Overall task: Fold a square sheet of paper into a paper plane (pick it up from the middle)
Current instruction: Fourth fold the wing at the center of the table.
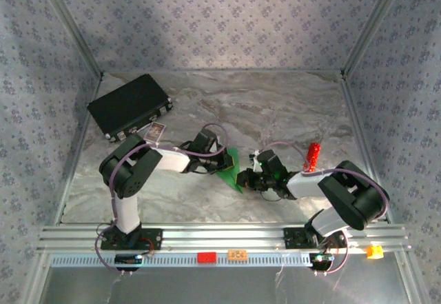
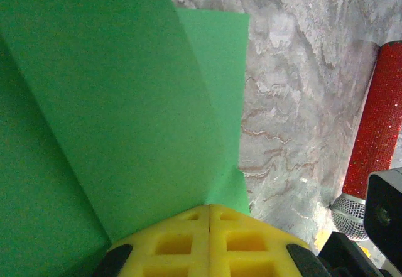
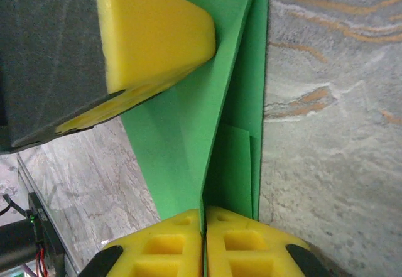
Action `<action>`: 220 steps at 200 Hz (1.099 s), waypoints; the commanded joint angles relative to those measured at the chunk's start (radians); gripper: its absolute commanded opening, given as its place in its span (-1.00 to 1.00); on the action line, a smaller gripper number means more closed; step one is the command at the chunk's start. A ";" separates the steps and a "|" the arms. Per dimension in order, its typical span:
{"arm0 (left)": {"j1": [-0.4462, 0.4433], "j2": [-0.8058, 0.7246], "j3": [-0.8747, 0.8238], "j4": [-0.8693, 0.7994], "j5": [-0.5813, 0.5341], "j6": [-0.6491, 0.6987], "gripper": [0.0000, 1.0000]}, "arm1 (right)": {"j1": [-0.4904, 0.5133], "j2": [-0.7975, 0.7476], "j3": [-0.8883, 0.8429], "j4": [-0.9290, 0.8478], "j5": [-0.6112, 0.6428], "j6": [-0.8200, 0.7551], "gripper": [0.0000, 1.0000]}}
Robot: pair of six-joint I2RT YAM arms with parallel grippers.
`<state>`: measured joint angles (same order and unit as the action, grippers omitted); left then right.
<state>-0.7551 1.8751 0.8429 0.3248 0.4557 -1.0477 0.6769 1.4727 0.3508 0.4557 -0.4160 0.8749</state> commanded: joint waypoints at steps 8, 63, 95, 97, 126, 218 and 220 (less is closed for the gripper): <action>-0.005 0.022 0.009 -0.057 -0.018 0.023 -0.95 | 0.014 -0.035 0.010 -0.124 -0.013 -0.023 -0.73; -0.006 0.025 0.007 -0.050 -0.015 0.020 -0.95 | 0.018 -0.082 -0.011 -0.157 -0.027 -0.030 -0.73; -0.004 0.027 0.008 -0.048 -0.015 0.018 -0.95 | 0.021 -0.088 -0.027 -0.160 -0.057 -0.028 -0.82; -0.005 0.027 0.008 -0.049 -0.015 0.019 -0.95 | 0.022 -0.088 -0.029 -0.160 -0.058 -0.029 -0.83; -0.005 0.032 0.007 -0.045 -0.017 0.014 -0.95 | 0.021 -0.092 -0.054 -0.170 -0.050 -0.025 -0.83; -0.006 0.035 -0.001 -0.031 -0.016 0.006 -0.95 | 0.026 -0.153 -0.063 -0.235 -0.070 -0.038 -0.80; -0.005 0.035 -0.001 -0.031 -0.015 0.006 -0.95 | 0.027 -0.152 -0.064 -0.236 -0.071 -0.038 -0.81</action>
<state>-0.7658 1.8759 0.8429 0.3183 0.4652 -1.0454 0.6926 1.3388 0.3054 0.2977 -0.4576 0.8574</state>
